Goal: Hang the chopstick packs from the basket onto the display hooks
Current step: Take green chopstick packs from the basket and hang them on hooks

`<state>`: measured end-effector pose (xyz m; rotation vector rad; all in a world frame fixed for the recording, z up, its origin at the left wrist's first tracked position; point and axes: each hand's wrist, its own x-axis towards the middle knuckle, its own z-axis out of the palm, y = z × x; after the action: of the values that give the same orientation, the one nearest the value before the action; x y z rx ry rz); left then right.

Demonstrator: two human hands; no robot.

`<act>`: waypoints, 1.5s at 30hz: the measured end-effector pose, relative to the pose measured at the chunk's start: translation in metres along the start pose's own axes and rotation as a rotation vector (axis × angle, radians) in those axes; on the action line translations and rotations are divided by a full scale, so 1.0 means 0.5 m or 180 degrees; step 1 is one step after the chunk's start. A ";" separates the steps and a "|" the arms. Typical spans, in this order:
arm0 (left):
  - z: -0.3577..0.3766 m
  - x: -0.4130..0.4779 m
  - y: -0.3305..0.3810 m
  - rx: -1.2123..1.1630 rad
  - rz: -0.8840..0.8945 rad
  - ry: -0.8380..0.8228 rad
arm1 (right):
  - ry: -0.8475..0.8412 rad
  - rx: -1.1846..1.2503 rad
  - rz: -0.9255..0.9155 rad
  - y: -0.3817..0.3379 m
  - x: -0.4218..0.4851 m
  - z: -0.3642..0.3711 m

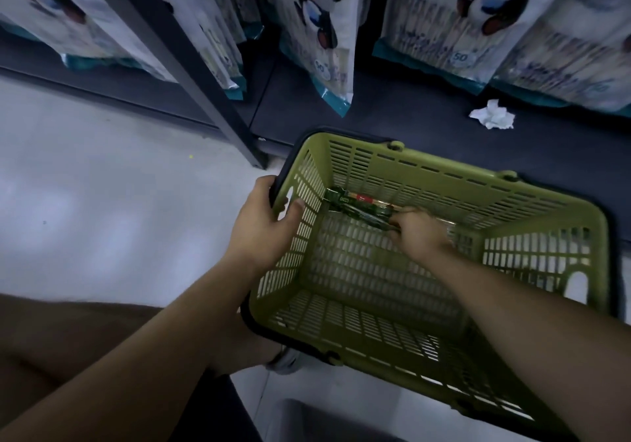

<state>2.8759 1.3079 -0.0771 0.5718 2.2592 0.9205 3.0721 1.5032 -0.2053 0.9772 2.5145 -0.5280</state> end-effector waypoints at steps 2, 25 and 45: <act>-0.006 -0.010 0.003 0.0319 0.0287 0.0368 | 0.0095 0.0253 -0.0028 0.001 -0.017 -0.029; 0.070 -0.044 0.052 -0.1981 -0.1071 -0.0812 | 0.0545 0.3396 0.0038 -0.170 -0.117 -0.138; 0.077 -0.010 0.013 -0.2279 -0.1007 -0.0637 | -0.0080 -0.0528 -0.0024 -0.016 0.038 0.048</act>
<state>2.9067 1.3271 -0.0920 -0.0179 1.6177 1.3301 3.0586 1.4968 -0.2333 0.8936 2.4944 -0.3254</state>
